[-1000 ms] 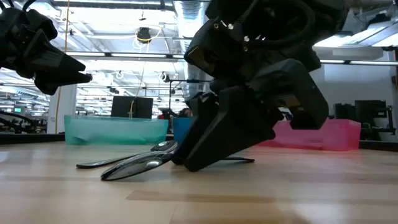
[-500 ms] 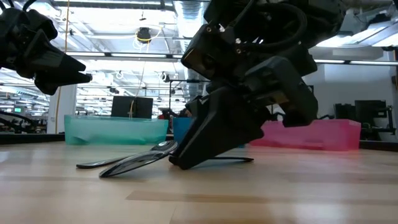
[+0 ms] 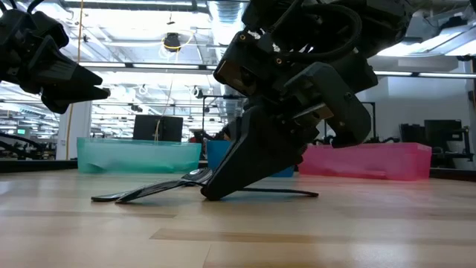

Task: Sort silverware by color (type)
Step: Put the black spoon into the blue bin

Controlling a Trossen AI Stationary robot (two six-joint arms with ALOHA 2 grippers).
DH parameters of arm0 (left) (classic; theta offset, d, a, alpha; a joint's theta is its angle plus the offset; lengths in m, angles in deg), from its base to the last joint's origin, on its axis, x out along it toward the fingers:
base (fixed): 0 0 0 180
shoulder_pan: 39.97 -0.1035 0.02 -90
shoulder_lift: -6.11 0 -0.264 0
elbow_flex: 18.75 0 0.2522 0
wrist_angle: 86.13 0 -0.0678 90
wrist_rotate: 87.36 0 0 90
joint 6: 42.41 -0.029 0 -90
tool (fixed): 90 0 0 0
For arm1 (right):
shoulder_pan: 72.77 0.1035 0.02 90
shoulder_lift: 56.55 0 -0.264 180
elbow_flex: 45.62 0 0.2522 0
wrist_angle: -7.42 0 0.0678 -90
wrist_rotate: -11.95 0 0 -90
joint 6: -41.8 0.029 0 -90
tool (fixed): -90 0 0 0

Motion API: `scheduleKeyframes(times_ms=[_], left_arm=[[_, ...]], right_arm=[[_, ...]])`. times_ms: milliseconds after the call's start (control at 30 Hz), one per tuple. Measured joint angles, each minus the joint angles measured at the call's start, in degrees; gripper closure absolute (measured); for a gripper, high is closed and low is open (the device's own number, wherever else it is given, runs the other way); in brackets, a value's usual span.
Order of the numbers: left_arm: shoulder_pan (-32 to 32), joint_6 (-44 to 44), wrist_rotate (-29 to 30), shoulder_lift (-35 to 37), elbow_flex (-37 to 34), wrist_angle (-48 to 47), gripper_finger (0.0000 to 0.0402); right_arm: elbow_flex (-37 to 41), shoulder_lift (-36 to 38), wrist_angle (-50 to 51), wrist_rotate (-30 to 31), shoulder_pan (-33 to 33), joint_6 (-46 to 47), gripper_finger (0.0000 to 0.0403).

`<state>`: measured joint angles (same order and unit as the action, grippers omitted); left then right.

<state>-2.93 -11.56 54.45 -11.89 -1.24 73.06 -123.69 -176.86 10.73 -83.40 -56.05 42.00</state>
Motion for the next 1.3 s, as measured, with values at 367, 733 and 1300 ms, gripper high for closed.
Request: scheduleKeyframes(times_ms=[367, 733, 1300], left_arm=[[0.00, 0.02, -0.11, 0.00, 0.00, 0.00, 0.0207], [0.00, 0.46, -0.28, -0.02, 0.00, 0.11, 0.0207], [0.00, 1.16, -0.52, 0.02, -0.02, 0.24, 0.0207]], right_arm=[[0.09, 0.68, -0.72, 4.42, 1.68, 1.99, 0.0370], [0.33, 4.47, 3.32, 7.11, 3.33, 3.06, 0.0370], [0.14, 8.74, 5.54, 12.18, 6.36, 6.93, 0.0370]])
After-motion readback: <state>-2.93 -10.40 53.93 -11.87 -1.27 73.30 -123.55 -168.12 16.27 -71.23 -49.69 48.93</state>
